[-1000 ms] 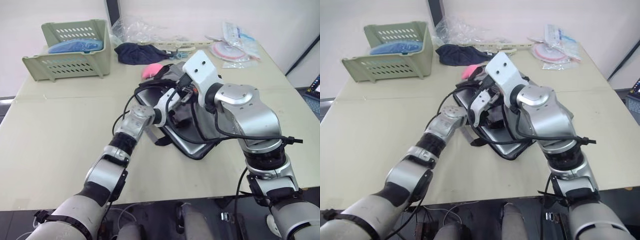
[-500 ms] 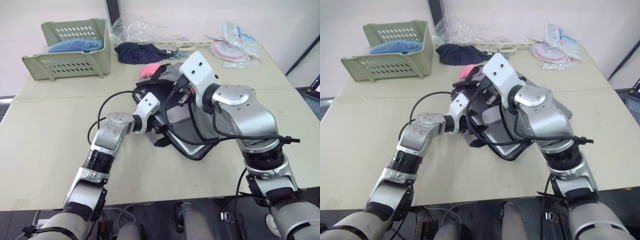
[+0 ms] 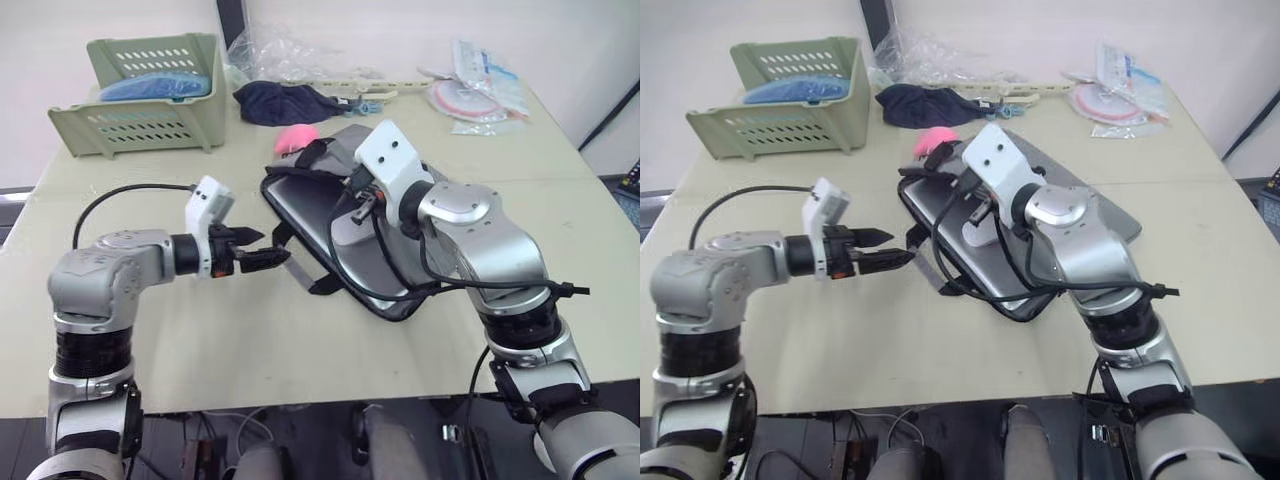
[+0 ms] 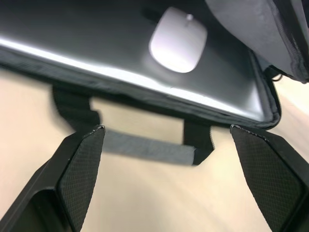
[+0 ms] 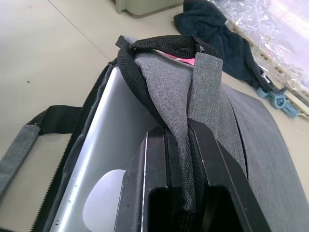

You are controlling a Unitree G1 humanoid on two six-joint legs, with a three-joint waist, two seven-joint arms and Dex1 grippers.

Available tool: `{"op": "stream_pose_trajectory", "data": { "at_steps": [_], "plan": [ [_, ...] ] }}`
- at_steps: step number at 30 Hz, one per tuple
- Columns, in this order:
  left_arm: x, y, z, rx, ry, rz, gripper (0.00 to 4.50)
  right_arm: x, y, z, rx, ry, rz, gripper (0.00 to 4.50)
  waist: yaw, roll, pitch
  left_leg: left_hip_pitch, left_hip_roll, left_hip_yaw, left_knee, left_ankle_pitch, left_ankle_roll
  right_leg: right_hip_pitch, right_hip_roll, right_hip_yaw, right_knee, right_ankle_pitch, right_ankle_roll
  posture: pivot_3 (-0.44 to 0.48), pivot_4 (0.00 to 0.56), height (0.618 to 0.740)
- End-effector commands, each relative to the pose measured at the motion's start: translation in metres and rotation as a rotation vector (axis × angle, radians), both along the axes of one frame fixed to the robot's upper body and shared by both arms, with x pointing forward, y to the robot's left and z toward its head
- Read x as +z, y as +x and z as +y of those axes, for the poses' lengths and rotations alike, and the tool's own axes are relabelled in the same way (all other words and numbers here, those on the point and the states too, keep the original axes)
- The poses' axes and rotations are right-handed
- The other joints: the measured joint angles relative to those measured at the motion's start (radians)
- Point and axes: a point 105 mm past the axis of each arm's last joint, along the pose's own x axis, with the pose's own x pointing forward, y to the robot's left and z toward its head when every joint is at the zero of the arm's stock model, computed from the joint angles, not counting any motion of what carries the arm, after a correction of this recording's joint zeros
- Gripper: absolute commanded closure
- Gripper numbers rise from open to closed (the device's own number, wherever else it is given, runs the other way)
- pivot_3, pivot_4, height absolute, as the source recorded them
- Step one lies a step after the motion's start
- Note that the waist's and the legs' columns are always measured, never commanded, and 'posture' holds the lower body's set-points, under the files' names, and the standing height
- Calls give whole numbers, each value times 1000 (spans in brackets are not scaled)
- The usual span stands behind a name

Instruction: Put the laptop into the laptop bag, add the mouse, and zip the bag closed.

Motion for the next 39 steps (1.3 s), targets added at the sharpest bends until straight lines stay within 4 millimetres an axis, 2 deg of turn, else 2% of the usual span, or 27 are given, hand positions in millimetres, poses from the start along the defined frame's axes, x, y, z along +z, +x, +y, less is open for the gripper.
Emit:
{"op": "stream_pose_trajectory", "data": {
  "at_steps": [1, 4, 10, 12, 13, 14, 18, 25, 28, 30, 35, 39],
  "plan": [
    [23, -2, 2, -21, -50, -63, 33, 16, -16, 14, 89, 19, -74, 4319, 5, 0, 0, 0, 0, 0, 0, 0, 0, 0, 0, 0, 0, 0, 0, 0, 150, 740],
    [33, -1, 1, -28, -89, -82, 33, 13, -18, 13, 97, 15, -67, 4319, 9, 0, 0, 0, 0, 0, 0, 0, 0, 0, 0, 0, 0, 0, 0, 0, 150, 740],
    [39, -1, 4, -34, -118, -83, 33, 0, -27, 12, 129, -3, -28, 4319, 8, 0, 0, 1, 0, 0, -1, 0, 0, 0, 0, 0, 0, 0, 0, 0, 150, 740],
    [39, 0, 4, -35, -116, -85, 0, -8, -32, 12, 144, -10, -5, 3329, 8, 0, 0, 1, 0, 1, -1, 0, 0, 0, 0, 0, 0, 0, 0, 0, 150, 740],
    [40, 0, 4, -36, -115, -86, 0, -10, -33, 12, 149, -13, 3, 3135, 8, 0, 0, 1, 0, 1, -1, 0, 0, 0, 0, 0, 0, 0, 0, 0, 150, 740],
    [40, 0, 4, -36, -114, -86, 0, -12, -34, 12, 151, -15, 8, 2744, 9, 0, 0, 1, 0, 1, -1, 0, 0, 0, 0, 0, 0, 0, 0, 0, 150, 740],
    [40, 2, 2, -45, -117, -86, 0, -12, -34, 13, 150, -11, 1, 956, 9, 0, 0, 1, 0, 1, 0, 0, 0, 0, 0, 0, 0, 0, 0, 0, 150, 740],
    [46, 8, 5, -29, -145, -99, 0, 8, -39, 13, 172, 66, -2, 956, 10, 0, 0, 1, 0, 1, 0, 0, 0, 0, 0, 0, 0, 0, 0, 0, 150, 740],
    [58, 20, 27, 50, -268, -108, 0, 34, -46, 7, 208, 143, -15, 956, 10, 0, 0, 0, -1, 1, 0, 0, 0, 0, 0, 0, 0, 0, 0, 0, 150, 740],
    [59, 28, 44, 114, -341, -99, 0, 50, -50, 0, 224, 196, -17, 956, 10, 0, 0, 1, -1, 1, 0, 0, 0, 0, 0, 0, 1, 0, 0, 0, 150, 740],
    [40, 48, 68, 235, -480, -37, 0, 53, -52, -14, 212, 235, -4, 956, 10, 0, 0, 2, -1, 1, -1, 0, 0, 0, 1, -1, 1, 0, 0, 0, 150, 740],
    [21, 61, 69, 281, -598, 47, 0, 52, -52, -25, 175, 235, -9, 956, 12, -1, 0, 2, -2, 1, -1, 0, 0, 0, 0, -1, 1, 0, 0, 0, 150, 740]
  ]
}}
